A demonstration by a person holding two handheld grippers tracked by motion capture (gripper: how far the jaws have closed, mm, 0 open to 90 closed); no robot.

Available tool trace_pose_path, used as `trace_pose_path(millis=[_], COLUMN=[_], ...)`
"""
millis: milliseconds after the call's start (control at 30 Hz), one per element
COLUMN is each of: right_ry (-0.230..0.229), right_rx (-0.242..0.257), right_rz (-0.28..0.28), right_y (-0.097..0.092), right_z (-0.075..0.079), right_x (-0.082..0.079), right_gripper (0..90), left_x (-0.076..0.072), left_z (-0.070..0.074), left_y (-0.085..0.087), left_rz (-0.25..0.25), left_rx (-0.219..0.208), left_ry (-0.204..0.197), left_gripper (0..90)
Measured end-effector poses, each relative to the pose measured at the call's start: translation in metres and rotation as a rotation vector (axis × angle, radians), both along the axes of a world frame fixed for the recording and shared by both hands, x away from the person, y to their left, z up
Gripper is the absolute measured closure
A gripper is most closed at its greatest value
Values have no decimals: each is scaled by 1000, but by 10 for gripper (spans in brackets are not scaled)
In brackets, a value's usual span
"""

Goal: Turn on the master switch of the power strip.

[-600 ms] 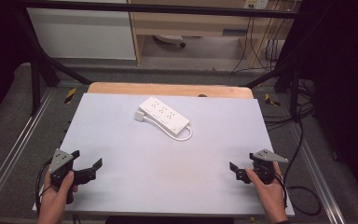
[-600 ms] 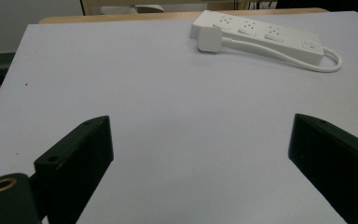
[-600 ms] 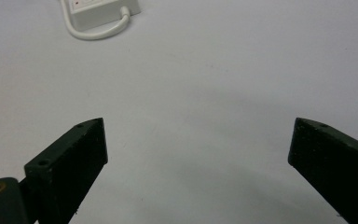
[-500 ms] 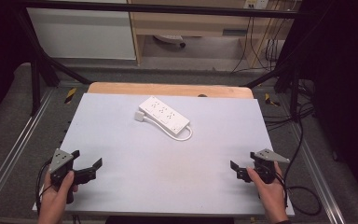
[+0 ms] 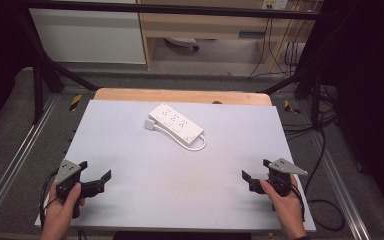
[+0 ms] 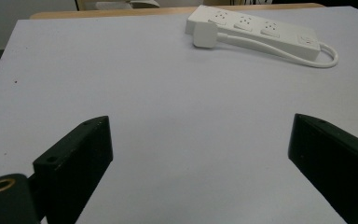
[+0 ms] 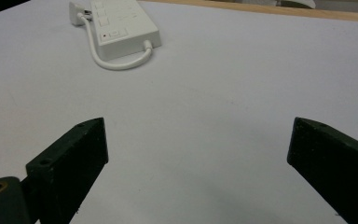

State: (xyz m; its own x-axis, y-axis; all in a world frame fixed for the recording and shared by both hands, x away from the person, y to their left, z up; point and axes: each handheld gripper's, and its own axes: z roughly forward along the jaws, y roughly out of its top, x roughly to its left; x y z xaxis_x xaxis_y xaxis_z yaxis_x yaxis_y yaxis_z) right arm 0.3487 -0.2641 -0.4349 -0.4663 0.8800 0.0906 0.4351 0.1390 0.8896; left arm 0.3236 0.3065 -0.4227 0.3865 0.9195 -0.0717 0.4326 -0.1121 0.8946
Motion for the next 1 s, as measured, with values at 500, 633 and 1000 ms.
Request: trace_pose_path(millis=[500, 633, 1000], right_ry=[-39, -52, -14], right_rx=[30, 22, 33], right_rz=[29, 36, 18], right_y=[25, 34, 42], right_z=[26, 31, 37], right_x=[26, 33, 53], right_gripper=[40, 45, 30], left_x=[0, 0, 0], left_z=[1, 2, 2], left_y=[-2, -3, -1], left_rz=[-15, -24, -21], left_rx=[2, -1, -8], left_ry=[0, -6, -9], left_gripper=[59, 59, 59])
